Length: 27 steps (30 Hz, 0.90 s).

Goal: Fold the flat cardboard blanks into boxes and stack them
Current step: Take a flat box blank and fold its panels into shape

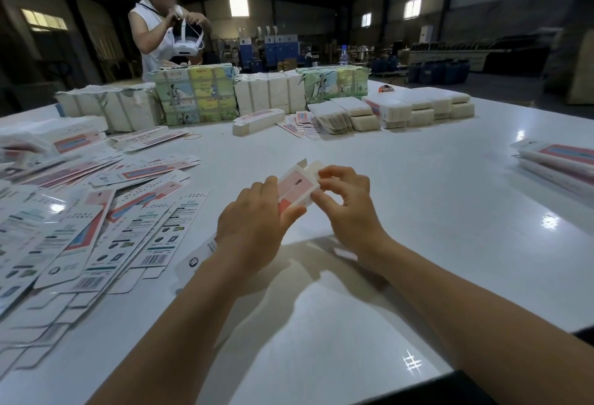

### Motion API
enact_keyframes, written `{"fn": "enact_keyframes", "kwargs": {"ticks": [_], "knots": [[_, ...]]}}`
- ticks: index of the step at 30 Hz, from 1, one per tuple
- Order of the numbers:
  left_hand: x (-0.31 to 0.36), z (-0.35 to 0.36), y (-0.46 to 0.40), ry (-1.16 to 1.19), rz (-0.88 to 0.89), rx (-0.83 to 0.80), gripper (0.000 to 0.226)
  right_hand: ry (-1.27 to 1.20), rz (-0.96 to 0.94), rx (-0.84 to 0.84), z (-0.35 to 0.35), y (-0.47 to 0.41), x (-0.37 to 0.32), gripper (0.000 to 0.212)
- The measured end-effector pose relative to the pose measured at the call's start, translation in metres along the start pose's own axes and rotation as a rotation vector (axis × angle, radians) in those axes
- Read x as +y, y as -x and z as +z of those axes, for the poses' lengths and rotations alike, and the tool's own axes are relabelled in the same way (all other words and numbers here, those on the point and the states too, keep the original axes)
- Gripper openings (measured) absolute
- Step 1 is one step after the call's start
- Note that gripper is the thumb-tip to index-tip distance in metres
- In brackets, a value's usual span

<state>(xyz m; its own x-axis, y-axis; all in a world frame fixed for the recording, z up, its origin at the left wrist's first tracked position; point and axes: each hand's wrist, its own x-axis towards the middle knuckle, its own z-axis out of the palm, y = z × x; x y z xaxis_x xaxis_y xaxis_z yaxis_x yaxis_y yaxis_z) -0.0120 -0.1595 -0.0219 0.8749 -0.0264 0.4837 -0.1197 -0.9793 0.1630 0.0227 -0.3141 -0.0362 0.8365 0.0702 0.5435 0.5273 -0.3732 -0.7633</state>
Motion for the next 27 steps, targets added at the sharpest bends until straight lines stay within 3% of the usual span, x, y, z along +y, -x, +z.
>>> {"fn": "enact_keyframes", "kwargs": {"ticks": [4, 8, 11, 18, 23, 27], "knots": [[-0.009, -0.002, -0.001, 0.072, 0.025, -0.061, 0.049, -0.085, 0.048, -0.109, 0.000, -0.001, 0.002, 0.010], [-0.008, 0.001, -0.001, -0.107, 0.038, 0.006, 0.078, -0.157, 0.089, -0.058, 0.001, -0.003, 0.002, 0.006], [-0.007, 0.005, 0.002, -0.136, 0.022, -0.088, 0.087, -0.218, 0.091, -0.066, -0.002, -0.003, 0.003, 0.009], [-0.020, -0.007, 0.001, 0.135, -0.065, -0.228, 0.055, -0.088, 0.029, -0.187, -0.008, -0.005, 0.002, 0.007], [-0.020, -0.011, 0.000, 0.148, -0.070, -0.246, 0.051, -0.250, 0.054, -0.141, -0.010, -0.004, 0.002, 0.043], [-0.015, -0.006, 0.003, 0.083, -0.080, -0.186, 0.052, -0.040, -0.035, -0.110, 0.000, 0.001, 0.005, 0.054]]}}
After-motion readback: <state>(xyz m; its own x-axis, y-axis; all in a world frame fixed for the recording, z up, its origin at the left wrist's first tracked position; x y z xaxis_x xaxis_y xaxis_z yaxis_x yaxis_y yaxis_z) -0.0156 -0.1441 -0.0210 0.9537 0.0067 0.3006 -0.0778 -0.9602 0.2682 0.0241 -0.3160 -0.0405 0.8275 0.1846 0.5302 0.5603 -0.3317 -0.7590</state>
